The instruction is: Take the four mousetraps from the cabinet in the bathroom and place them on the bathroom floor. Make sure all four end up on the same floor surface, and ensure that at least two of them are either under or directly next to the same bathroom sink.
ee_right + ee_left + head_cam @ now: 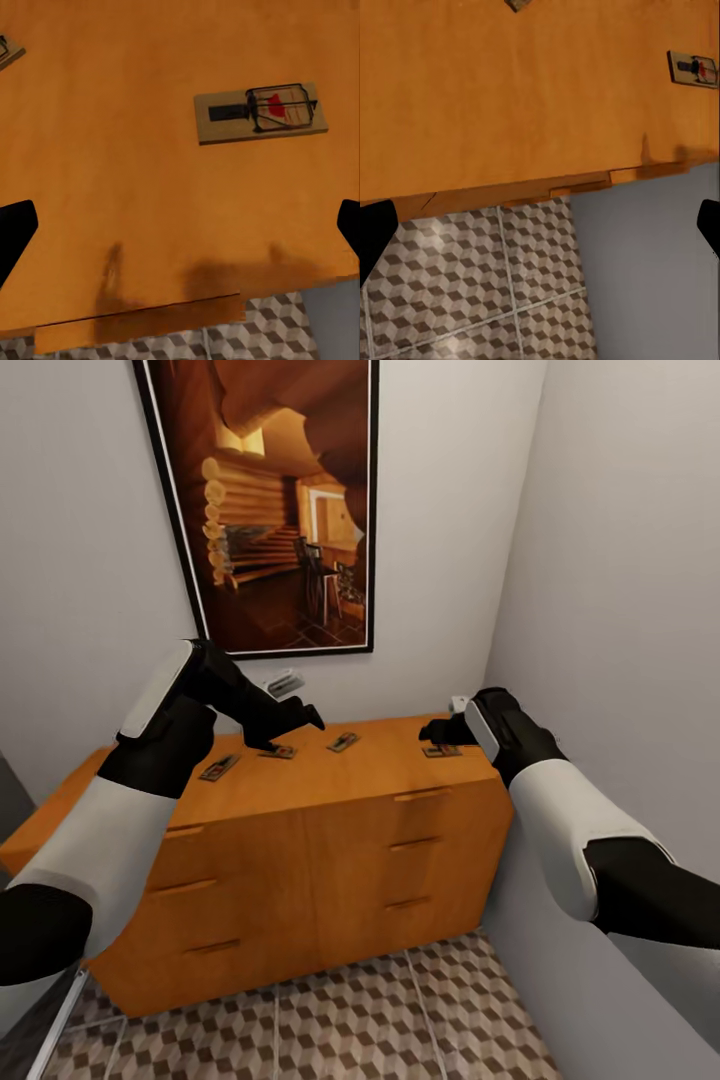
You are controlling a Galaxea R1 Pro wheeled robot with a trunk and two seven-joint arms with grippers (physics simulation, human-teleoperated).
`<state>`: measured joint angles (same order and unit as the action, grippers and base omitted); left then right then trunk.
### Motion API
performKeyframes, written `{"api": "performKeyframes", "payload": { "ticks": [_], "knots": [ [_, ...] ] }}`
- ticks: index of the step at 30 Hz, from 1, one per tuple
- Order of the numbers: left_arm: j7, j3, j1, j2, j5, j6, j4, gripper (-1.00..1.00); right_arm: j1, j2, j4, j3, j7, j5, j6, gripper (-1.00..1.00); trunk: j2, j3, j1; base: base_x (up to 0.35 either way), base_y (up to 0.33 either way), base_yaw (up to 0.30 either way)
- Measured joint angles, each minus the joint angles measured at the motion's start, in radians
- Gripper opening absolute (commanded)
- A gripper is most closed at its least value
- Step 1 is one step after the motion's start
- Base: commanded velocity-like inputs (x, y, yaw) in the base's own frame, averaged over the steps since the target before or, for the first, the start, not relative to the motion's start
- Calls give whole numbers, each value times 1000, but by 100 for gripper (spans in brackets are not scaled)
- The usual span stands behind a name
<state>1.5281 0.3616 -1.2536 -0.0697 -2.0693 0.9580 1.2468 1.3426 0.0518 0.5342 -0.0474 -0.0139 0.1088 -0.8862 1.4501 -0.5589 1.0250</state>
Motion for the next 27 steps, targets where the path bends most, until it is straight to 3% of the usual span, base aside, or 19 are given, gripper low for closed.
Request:
{"api": "performKeyframes", "payload": {
  "ticks": [18, 27],
  "knots": [
    [-31, -1, 0, 4, -3, 3, 6, 100, -6, 1, 91, 0, -5, -1, 8, 100, 0, 0, 0, 329, 8, 0],
    [-44, 0, 0, 2, -4, 5, 10, 100, -9, 2, 141, 1, -15, 5, 9, 100, 0, 0, 0, 299, 146, -73]
  ]
}}
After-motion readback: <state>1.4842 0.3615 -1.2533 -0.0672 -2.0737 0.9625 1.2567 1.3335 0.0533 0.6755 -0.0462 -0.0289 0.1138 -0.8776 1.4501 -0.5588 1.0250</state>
